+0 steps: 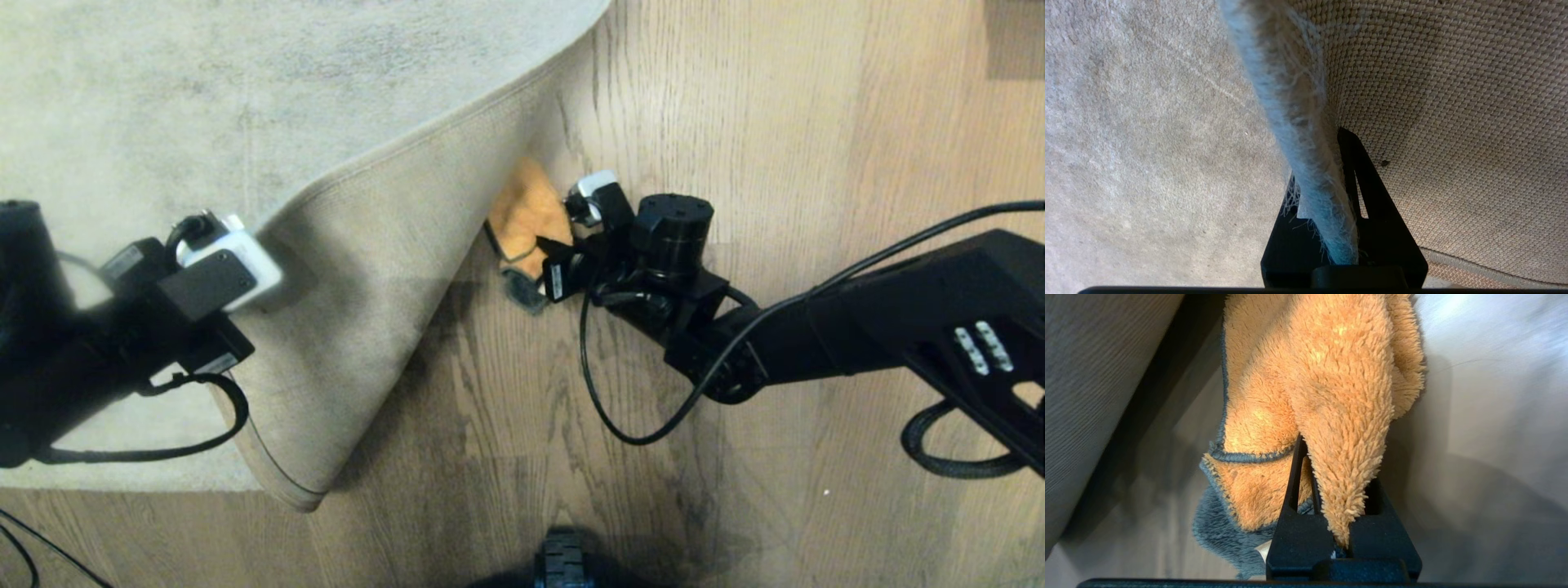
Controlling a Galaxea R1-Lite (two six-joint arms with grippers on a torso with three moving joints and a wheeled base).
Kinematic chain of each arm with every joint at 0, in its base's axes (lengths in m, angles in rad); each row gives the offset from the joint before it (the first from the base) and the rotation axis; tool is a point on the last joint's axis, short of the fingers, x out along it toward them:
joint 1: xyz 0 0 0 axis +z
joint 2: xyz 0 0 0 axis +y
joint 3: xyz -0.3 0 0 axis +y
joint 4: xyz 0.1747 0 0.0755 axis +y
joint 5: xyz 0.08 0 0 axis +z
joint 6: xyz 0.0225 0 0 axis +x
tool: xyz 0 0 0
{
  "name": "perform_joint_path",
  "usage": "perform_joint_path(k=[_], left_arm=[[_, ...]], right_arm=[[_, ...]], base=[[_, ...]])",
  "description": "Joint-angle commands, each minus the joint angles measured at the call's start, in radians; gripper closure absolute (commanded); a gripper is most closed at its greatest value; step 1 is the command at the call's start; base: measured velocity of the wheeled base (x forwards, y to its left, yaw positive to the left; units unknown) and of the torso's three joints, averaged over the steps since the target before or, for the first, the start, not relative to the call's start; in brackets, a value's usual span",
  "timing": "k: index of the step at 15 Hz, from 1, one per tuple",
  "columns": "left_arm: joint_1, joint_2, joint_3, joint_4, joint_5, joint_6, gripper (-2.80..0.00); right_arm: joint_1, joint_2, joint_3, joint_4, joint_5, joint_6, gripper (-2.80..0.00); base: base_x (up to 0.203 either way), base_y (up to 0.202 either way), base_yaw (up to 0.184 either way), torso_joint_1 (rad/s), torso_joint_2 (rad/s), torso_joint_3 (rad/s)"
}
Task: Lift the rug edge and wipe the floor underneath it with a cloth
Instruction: Wipe the floor under the carpet with a rag
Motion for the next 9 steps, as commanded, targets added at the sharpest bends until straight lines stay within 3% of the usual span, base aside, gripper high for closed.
perform_joint_path(k=[1, 9], left_arm=[[0.000, -0.002, 0.000, -0.003, 0.001, 0.004, 0.00], [0.000, -0.003, 0.011, -0.004, 0.000, 0.004, 0.00]], right_arm=[[-0.039, -0.038, -0.002, 0.000, -0.004, -0.002, 0.00], [-0.056, -0.165, 0.006, 0.075, -0.004, -0.005, 0.00]], base=[[0.000, 0.000, 0.000, 0.000, 0.00, 0.000], [0.000, 0.000, 0.000, 0.000, 0.00, 0.000]])
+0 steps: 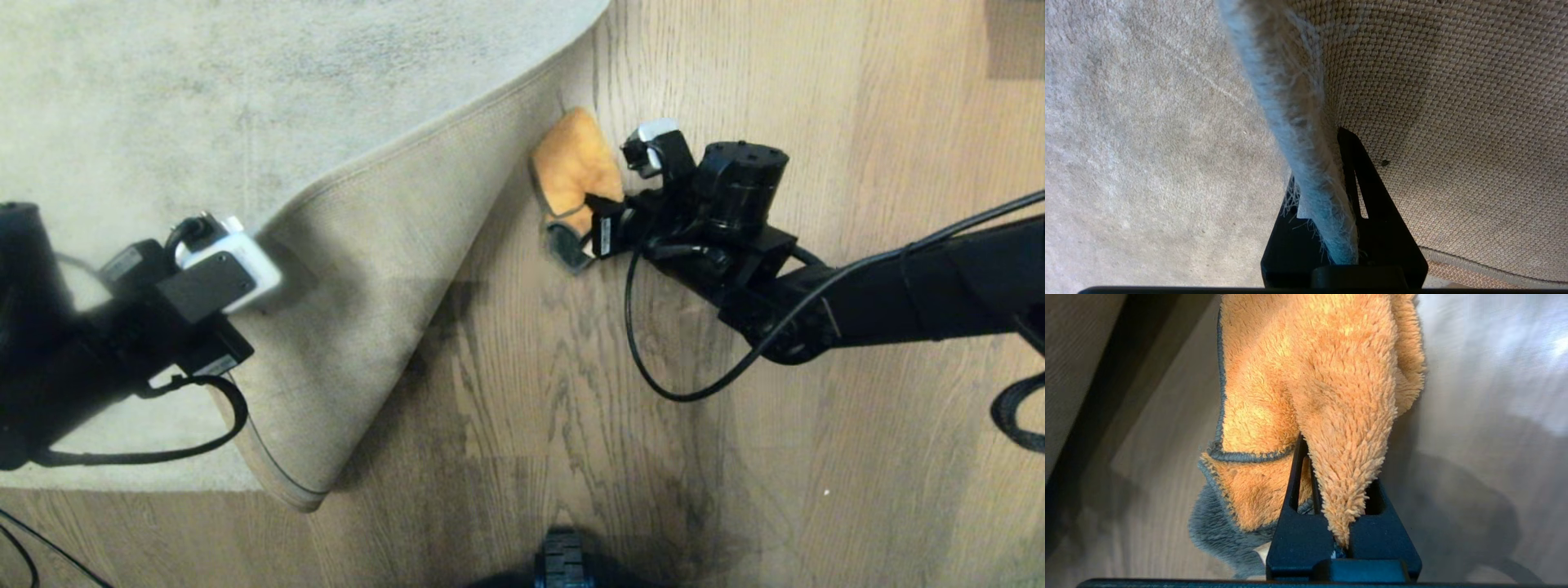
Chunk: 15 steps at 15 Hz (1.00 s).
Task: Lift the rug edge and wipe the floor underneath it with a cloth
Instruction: Wipe the floor under the carpet with a rag
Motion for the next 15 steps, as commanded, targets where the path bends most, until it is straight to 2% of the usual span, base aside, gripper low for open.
perform_joint_path(k=[1, 5, 8, 12, 15], left_arm=[[0.000, -0.002, 0.011, -0.005, 0.001, 0.004, 0.00], [0.000, -0.008, 0.018, -0.005, 0.001, 0.004, 0.00], [0.000, -0.008, 0.020, -0.005, 0.001, 0.004, 0.00], [0.002, -0.015, 0.033, -0.006, 0.002, 0.004, 0.00], [0.002, -0.019, 0.041, -0.005, 0.002, 0.003, 0.00]], right_arm=[[0.004, -0.067, 0.008, 0.011, 0.005, -0.003, 0.00], [0.050, -0.142, 0.064, 0.051, 0.006, -0.003, 0.00], [0.114, -0.164, 0.136, 0.052, 0.009, -0.002, 0.00], [0.230, -0.159, 0.160, 0.049, 0.009, -0.002, 0.00], [0.283, -0.134, 0.197, 0.034, 0.009, 0.002, 0.00]], base=[[0.000, 0.000, 0.000, 0.000, 0.00, 0.000], [0.000, 0.000, 0.000, 0.000, 0.00, 0.000], [0.000, 0.000, 0.000, 0.000, 0.00, 0.000], [0.000, 0.000, 0.000, 0.000, 0.00, 0.000], [0.000, 0.000, 0.000, 0.000, 0.00, 0.000]])
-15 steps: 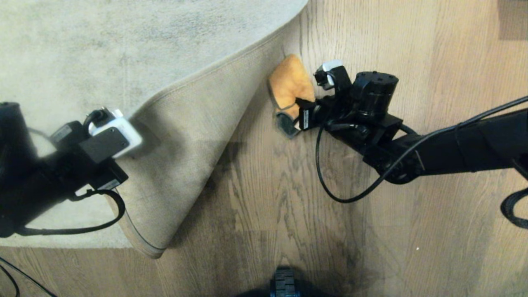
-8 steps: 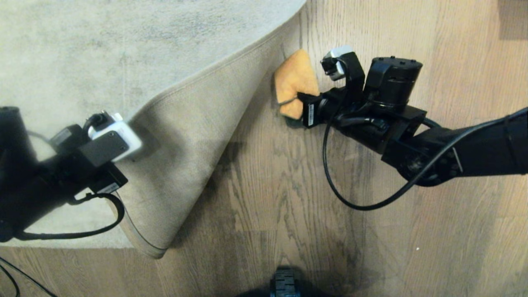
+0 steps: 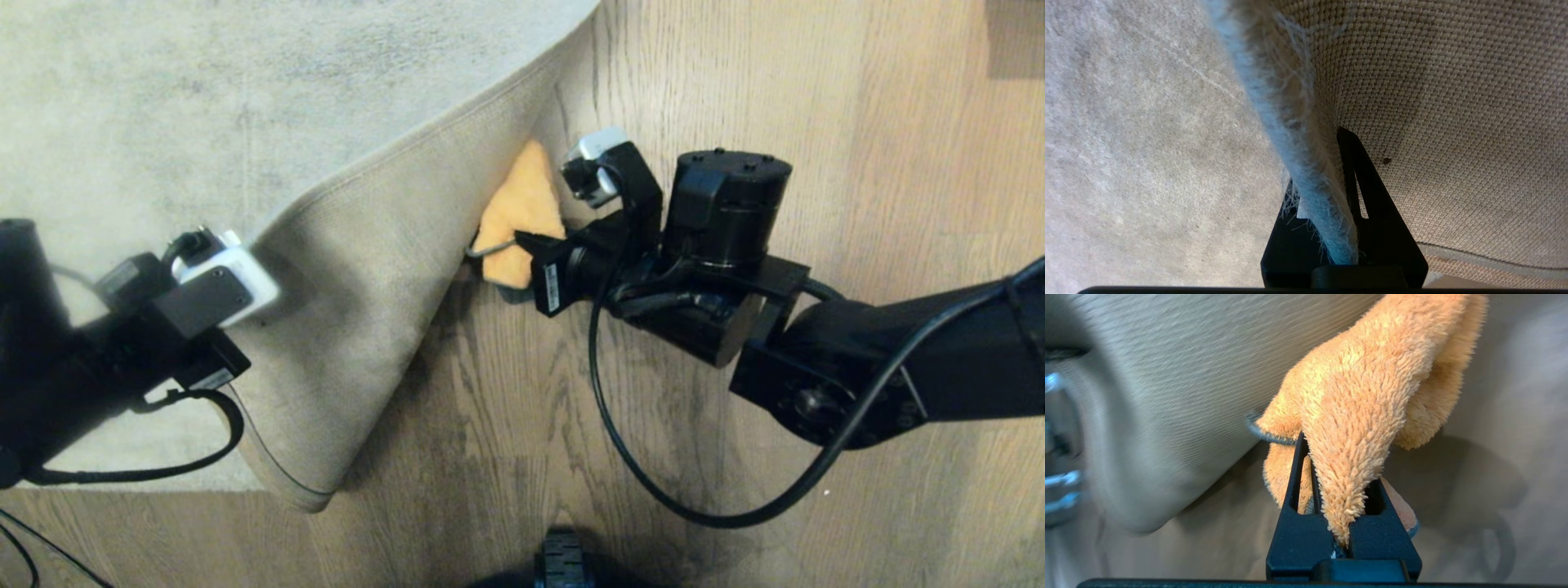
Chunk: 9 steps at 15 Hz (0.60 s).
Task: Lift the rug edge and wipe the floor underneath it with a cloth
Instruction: Wipe the floor under the carpet with a rag
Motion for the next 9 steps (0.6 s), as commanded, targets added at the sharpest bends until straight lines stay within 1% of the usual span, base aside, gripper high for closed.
perform_joint_path(k=[1, 4, 9], left_arm=[[0.000, -0.004, 0.008, -0.003, 0.001, 0.006, 0.00], [0.000, -0.019, 0.028, -0.003, 0.001, 0.005, 0.00], [0.002, -0.032, 0.060, -0.003, 0.001, 0.005, 0.00]], right_arm=[[0.034, 0.020, 0.035, -0.008, 0.001, 0.000, 0.00], [0.051, 0.054, 0.069, -0.021, -0.001, 0.035, 0.00], [0.057, 0.145, 0.095, -0.098, -0.004, 0.086, 0.00]], base=[[0.000, 0.000, 0.000, 0.000, 0.00, 0.000], [0.000, 0.000, 0.000, 0.000, 0.00, 0.000], [0.000, 0.000, 0.000, 0.000, 0.00, 0.000]])
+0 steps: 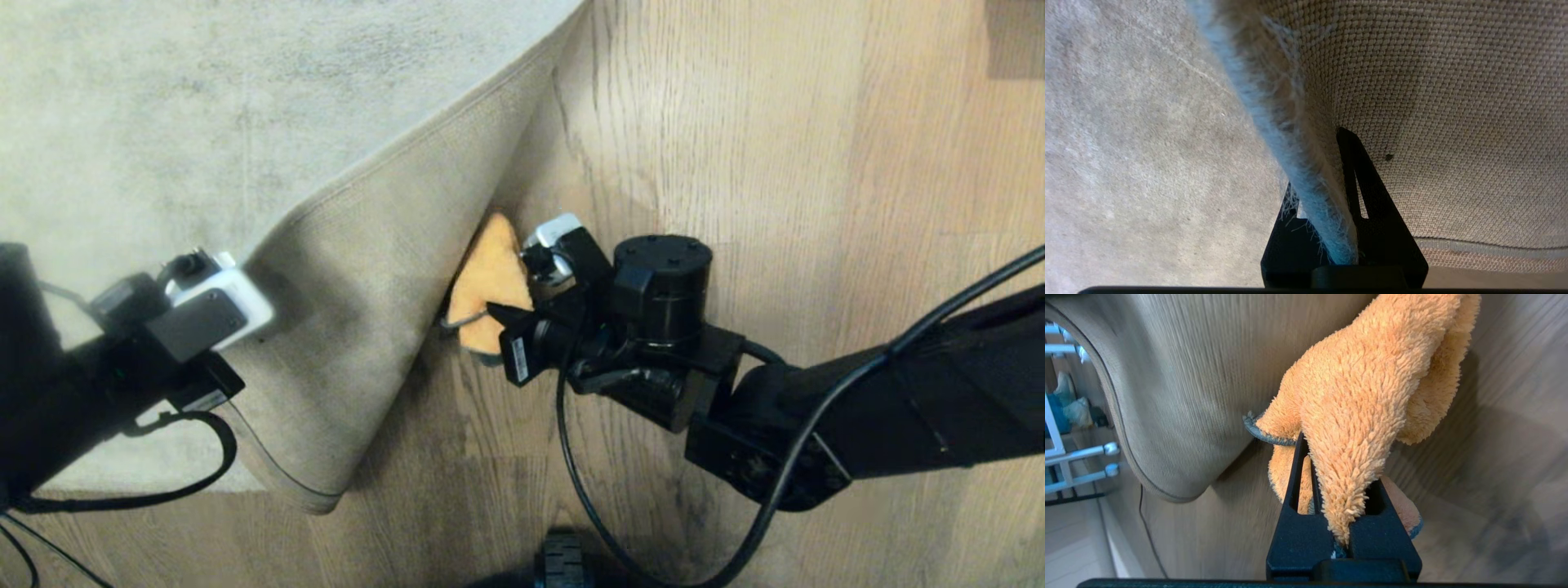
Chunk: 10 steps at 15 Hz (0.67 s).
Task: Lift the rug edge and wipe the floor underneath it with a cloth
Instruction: Wipe the floor under the carpet with a rag
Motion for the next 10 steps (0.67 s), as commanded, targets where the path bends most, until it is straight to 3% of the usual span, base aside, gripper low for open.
perform_joint_path(k=[1, 4, 10], left_arm=[[0.002, -0.002, 0.005, -0.002, 0.001, 0.005, 0.00], [0.002, -0.001, 0.006, 0.000, 0.001, 0.005, 0.00], [0.003, 0.001, 0.023, -0.002, 0.001, 0.005, 0.00]], right_arm=[[0.004, 0.080, 0.001, -0.027, -0.001, 0.006, 0.00], [0.013, 0.183, -0.054, -0.076, -0.002, 0.010, 0.00], [0.005, 0.354, -0.320, -0.092, -0.066, 0.010, 0.00]], base=[[0.000, 0.000, 0.000, 0.000, 0.00, 0.000], [0.000, 0.000, 0.000, 0.000, 0.00, 0.000], [0.000, 0.000, 0.000, 0.000, 0.00, 0.000]])
